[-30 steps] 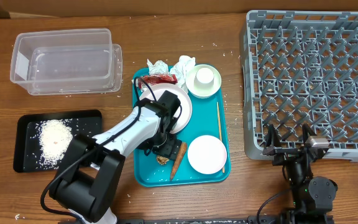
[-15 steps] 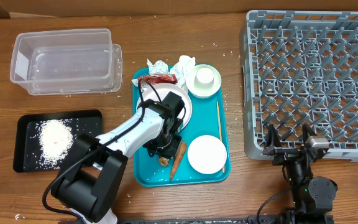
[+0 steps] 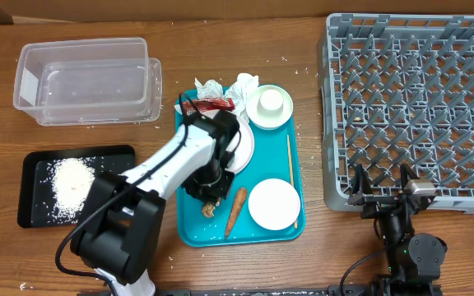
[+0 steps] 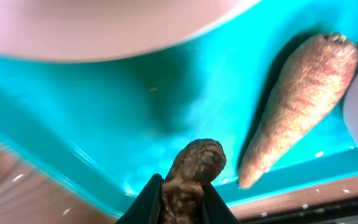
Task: Sort waste into correct bins and load items into the dishwasher
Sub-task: 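Grasp the food scrap and drop it onto the black tray, then move the left gripper back to the orange carrot on the teal tray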
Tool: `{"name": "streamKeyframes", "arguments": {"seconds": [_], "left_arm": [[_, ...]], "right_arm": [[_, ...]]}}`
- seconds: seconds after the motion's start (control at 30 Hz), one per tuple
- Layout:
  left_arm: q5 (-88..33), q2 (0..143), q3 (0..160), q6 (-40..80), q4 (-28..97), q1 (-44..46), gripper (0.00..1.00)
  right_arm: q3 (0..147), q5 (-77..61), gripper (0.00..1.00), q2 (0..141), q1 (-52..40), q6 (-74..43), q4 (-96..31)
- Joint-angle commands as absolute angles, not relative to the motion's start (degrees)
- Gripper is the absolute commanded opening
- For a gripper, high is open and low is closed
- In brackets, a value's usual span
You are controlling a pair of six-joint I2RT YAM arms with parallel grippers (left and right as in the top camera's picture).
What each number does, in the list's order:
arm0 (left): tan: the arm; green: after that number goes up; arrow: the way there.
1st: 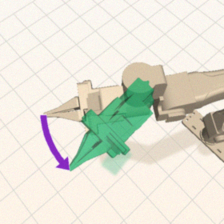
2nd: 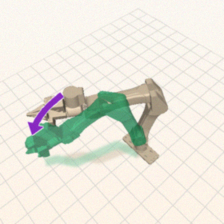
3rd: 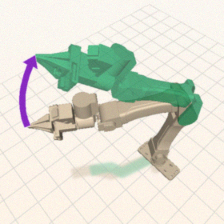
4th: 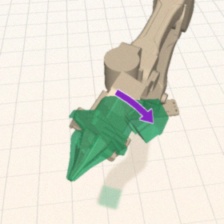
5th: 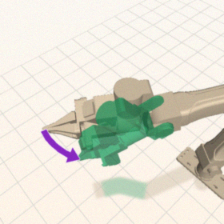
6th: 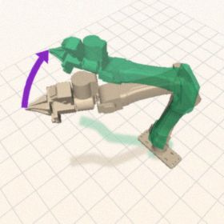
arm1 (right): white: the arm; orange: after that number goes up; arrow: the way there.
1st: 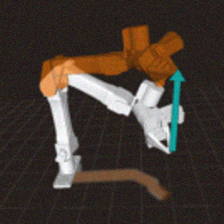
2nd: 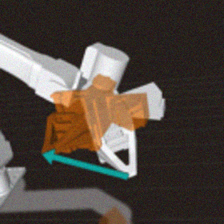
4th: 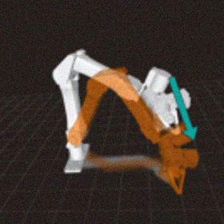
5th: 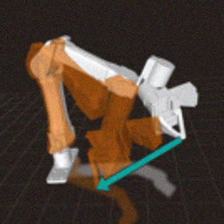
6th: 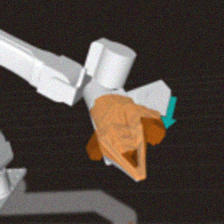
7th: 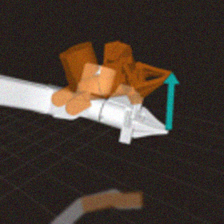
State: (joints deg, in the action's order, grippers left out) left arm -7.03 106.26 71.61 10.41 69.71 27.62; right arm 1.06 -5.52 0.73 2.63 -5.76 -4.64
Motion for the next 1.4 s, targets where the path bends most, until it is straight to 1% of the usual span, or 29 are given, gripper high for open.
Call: {"name": "streamKeyframes", "arguments": {"seconds": [0.0, 0.23, 0.3, 0.4, 0.67, 0.73, 0.77, 0.8, 0.83, 1.03, 1.13, 1.27, 1.37], "left_arm": [[-4.7, 106.8, 76.4, 10.5, 73.3, 24.1, 0.06], [-1.9, 106.8, 84.8, 10.5, 79.0, 13.3, 0.04], [0.1, 106.8, 87.9, 10.5, 80.4, 7.7, 0.05], [2.3, 106.8, 89.4, 10.8, 80.6, 2.0, 0.09], [3.6, 106.8, 89.4, 10.7, 78.5, -14.1, 0.12], [3.1, 106.8, 89.4, 10.8, 76.9, -17.4, 0.18], [2.7, 106.8, 89.3, 10.8, 76.2, -18.7, 0.26], [1.8, 106.8, 89.3, 10.7, 75.4, -20.1, 0.29], [1.1, 106.8, 89.3, 10.7, 74.7, -21.4, 0.30], [0.1, 106.8, 89.3, 10.7, 72.5, -25.1, 0.32], [-1.9, 106.8, 89.3, 9.9, 72.3, -25.1, 0.30], [-12.3, 106.8, 89.4, 3.8, 72.5, -24.1, 0.34], [-23.5, 106.8, 89.4, -2.7, 74.2, -23.2, 0.37]], "right_arm": [[0.5, -5.0, 1.00, 0.2, 2.9, -6.0, -4.4], [0.5, -5.0, 1.00, 0.2, 2.9, -6.0, -4.4], [0.5, -5.0, 1.00, 0.2, 2.9, -6.0, -4.4], [0.5, -5.0, 1.00, 0.2, 2.9, -6.0, -4.4], [0.5, -5.0, 1.00, 0.2, 2.9, -6.0, -4.4], [0.5, -5.0, 1.00, 0.2, 2.9, -6.0, -4.4], [0.5, -5.0, 1.00, 0.2, 2.9, -6.0, -4.4], [0.5, -5.0, 1.00, 0.2, 2.9, -6.0, -4.4], [0.5, -5.0, 1.00, 0.2, 2.9, -6.0, -4.4], [0.5, -5.0, 1.00, 0.2, 2.9, -6.0, -4.4], [0.5, -5.0, 1.00, 0.2, 2.9, -6.0, -4.4], [0.5, -5.0, 1.00, 0.2, 2.9, -6.0, -4.4], [0.5, -5.0, 1.00, 0.2, 2.9, -6.0, -4.4]]}}
